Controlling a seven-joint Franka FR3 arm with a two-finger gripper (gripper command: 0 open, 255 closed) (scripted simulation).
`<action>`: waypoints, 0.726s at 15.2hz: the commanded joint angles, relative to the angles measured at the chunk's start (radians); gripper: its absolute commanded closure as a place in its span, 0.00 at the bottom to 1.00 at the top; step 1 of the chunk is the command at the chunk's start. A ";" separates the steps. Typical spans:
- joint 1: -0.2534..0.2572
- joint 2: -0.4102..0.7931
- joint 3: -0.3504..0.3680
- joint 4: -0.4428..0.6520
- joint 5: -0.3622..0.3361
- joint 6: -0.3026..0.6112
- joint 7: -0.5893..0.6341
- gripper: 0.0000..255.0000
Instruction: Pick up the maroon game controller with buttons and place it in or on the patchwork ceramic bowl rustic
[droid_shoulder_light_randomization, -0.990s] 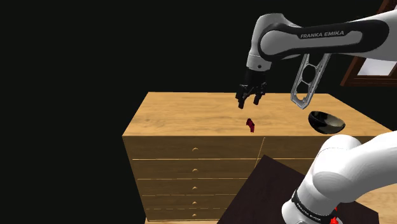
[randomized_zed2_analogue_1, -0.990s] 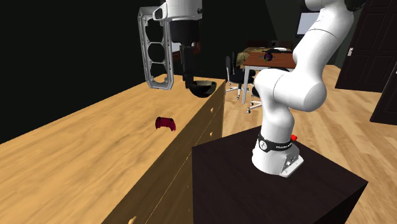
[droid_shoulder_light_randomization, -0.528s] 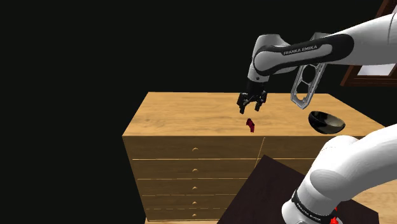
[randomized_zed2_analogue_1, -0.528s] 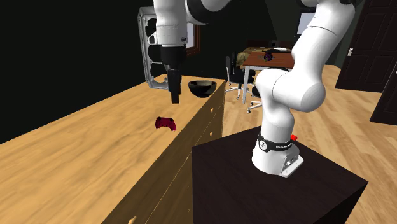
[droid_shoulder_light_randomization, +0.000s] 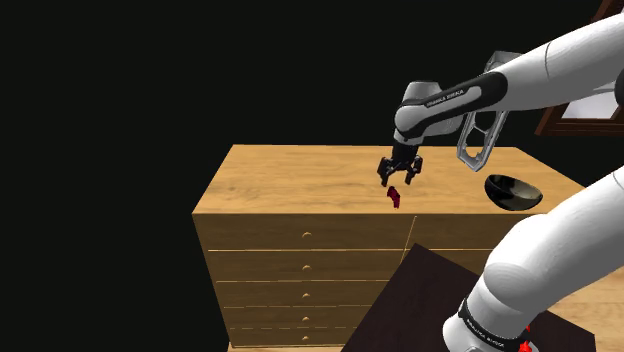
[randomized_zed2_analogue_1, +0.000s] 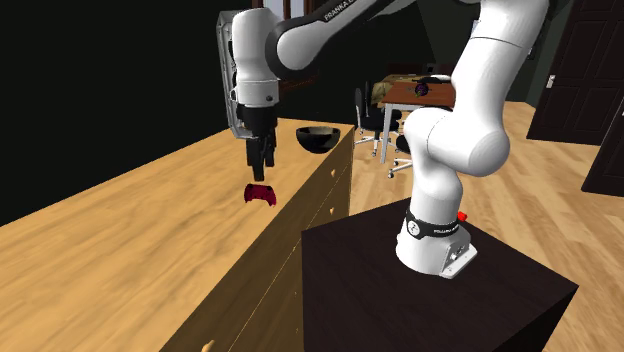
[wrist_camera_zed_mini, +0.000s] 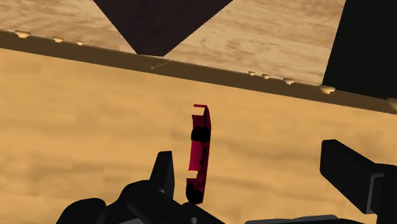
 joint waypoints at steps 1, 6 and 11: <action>-0.011 0.065 -0.030 0.011 0.010 0.055 -0.011 0.00; -0.014 0.125 -0.049 -0.005 0.026 0.128 -0.026 0.00; -0.006 0.171 -0.057 -0.031 0.046 0.199 -0.041 0.00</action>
